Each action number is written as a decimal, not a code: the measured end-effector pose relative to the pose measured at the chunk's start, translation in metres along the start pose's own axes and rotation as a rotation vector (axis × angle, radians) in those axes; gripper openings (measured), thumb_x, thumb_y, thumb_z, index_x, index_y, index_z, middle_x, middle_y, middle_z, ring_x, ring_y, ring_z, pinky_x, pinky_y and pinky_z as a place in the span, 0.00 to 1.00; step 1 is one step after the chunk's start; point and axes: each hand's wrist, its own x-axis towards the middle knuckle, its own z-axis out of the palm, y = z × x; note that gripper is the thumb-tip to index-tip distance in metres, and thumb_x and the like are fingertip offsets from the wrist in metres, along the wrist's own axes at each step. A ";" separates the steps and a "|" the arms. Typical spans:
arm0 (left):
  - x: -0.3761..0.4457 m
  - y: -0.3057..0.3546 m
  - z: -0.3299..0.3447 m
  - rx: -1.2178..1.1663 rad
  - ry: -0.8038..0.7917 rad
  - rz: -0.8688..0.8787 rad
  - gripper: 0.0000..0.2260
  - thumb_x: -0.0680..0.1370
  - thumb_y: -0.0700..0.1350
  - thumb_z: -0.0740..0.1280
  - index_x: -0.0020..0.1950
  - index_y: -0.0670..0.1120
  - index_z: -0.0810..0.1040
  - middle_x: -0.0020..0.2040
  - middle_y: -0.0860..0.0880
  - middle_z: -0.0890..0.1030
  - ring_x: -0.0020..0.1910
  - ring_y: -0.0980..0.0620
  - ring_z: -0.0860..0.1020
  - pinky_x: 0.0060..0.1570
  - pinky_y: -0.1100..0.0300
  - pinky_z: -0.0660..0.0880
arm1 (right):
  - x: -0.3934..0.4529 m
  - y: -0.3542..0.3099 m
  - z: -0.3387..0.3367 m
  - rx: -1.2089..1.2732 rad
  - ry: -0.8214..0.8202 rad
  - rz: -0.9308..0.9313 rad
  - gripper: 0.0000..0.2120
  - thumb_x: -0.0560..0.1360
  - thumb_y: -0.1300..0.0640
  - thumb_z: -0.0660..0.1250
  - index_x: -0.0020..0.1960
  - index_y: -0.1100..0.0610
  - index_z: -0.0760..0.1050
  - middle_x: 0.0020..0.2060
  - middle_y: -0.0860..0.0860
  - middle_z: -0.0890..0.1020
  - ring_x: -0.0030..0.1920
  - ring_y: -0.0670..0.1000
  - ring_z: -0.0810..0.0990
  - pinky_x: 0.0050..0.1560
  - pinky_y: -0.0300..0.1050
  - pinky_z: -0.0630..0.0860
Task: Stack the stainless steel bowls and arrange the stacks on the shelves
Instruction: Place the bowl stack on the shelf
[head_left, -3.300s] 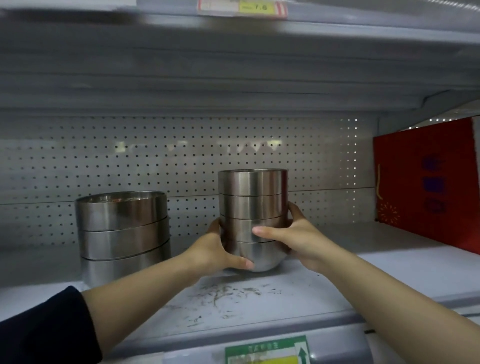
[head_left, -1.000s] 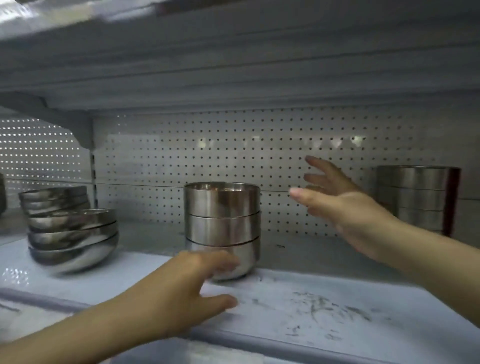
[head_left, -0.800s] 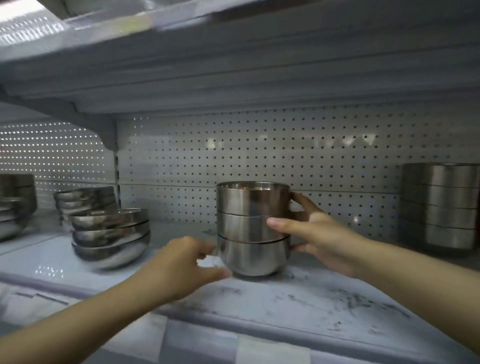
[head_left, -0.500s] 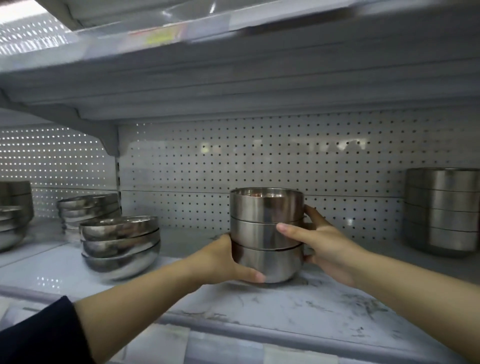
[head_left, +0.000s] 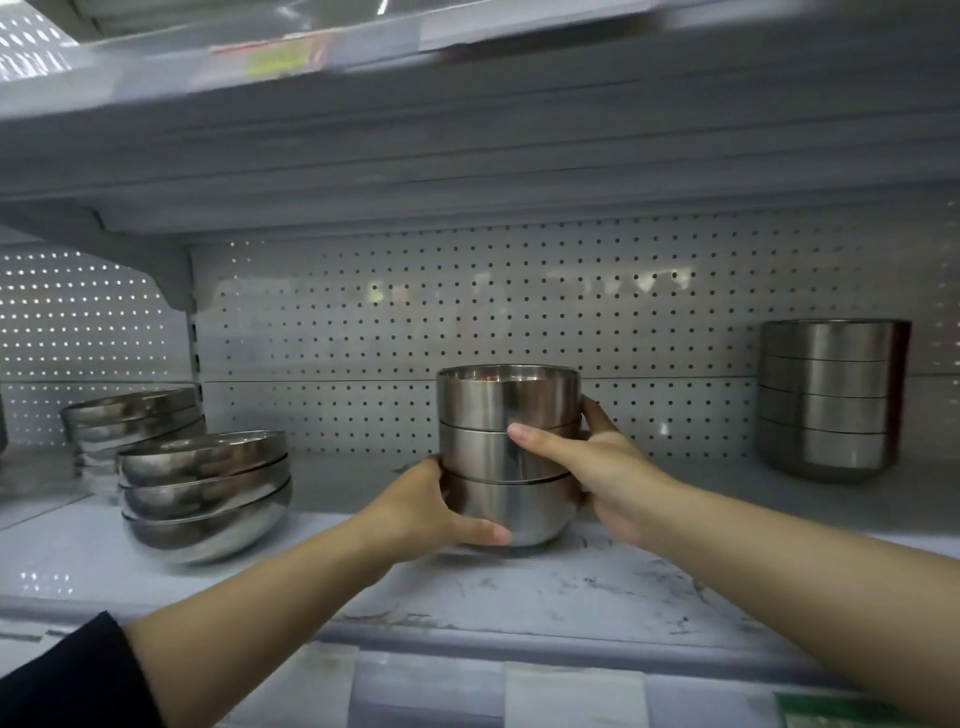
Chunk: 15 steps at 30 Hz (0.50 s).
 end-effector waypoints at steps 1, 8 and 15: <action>0.003 0.002 0.002 0.003 0.001 0.003 0.35 0.57 0.52 0.80 0.61 0.53 0.72 0.49 0.63 0.78 0.48 0.68 0.74 0.37 0.74 0.69 | 0.001 -0.001 -0.004 -0.017 0.009 0.002 0.43 0.44 0.39 0.78 0.58 0.43 0.71 0.50 0.43 0.81 0.50 0.44 0.79 0.40 0.38 0.74; 0.056 0.049 0.034 0.031 -0.040 0.079 0.30 0.59 0.50 0.80 0.55 0.56 0.68 0.43 0.65 0.75 0.40 0.70 0.74 0.31 0.77 0.70 | 0.020 -0.026 -0.068 -0.064 0.086 -0.054 0.37 0.44 0.39 0.77 0.52 0.41 0.71 0.47 0.40 0.79 0.47 0.43 0.78 0.36 0.39 0.71; 0.132 0.074 0.099 0.087 -0.175 0.090 0.24 0.61 0.50 0.79 0.47 0.61 0.69 0.37 0.68 0.76 0.34 0.74 0.74 0.28 0.79 0.69 | 0.050 -0.009 -0.151 -0.023 0.146 -0.063 0.32 0.52 0.46 0.79 0.54 0.42 0.73 0.50 0.43 0.81 0.50 0.45 0.79 0.44 0.46 0.77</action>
